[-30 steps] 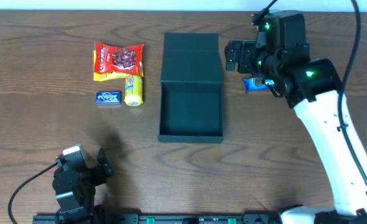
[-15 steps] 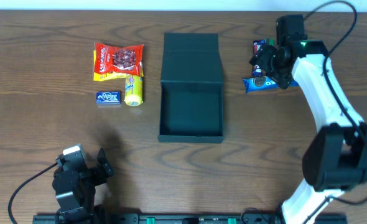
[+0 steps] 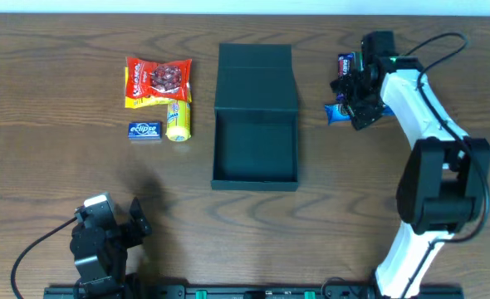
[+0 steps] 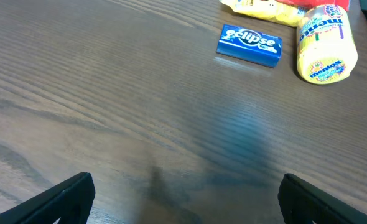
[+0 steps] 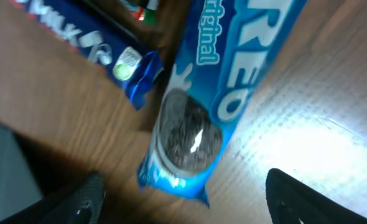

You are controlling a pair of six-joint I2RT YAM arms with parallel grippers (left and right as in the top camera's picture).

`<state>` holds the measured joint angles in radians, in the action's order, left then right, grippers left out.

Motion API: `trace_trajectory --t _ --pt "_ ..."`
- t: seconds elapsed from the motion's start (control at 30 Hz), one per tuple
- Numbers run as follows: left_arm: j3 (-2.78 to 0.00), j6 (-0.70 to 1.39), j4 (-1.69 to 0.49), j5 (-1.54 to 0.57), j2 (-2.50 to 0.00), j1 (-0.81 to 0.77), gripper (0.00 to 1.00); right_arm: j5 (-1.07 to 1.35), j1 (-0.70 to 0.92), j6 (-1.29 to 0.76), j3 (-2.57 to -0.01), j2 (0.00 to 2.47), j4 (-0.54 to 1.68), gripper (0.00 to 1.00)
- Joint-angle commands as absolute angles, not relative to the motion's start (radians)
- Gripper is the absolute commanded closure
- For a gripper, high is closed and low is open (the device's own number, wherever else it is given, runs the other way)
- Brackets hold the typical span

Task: Pack container
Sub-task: 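Move the right gripper to the blue Oreo pack and grasp it, then carry the Oreo pack with the right gripper into the box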

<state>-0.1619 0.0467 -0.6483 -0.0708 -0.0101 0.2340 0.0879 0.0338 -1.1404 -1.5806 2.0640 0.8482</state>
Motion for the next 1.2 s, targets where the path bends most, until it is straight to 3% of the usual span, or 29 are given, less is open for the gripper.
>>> trace_trajectory --t 0.0,0.57,0.73,0.97,1.17 --pt "-0.157 0.029 -0.655 -0.063 -0.004 0.236 0.05 0.095 0.023 -1.174 -1.582 2.091 0.836 0.18" --pt "-0.157 0.029 -0.655 -0.063 -0.004 0.236 0.04 0.122 -0.015 -1.189 -1.582 2.158 0.818 0.27" --pt "-0.157 0.029 -0.655 -0.063 -0.004 0.236 0.04 0.136 -0.017 -1.189 -1.582 2.173 0.818 0.39" --pt "-0.157 0.029 -0.655 -0.063 -0.004 0.236 0.05 0.152 -0.022 -1.189 -1.582 2.202 0.819 0.44" --pt "-0.157 0.029 -0.655 -0.063 -0.004 0.236 0.05 0.159 -0.025 -1.154 -1.584 2.204 0.824 0.56"
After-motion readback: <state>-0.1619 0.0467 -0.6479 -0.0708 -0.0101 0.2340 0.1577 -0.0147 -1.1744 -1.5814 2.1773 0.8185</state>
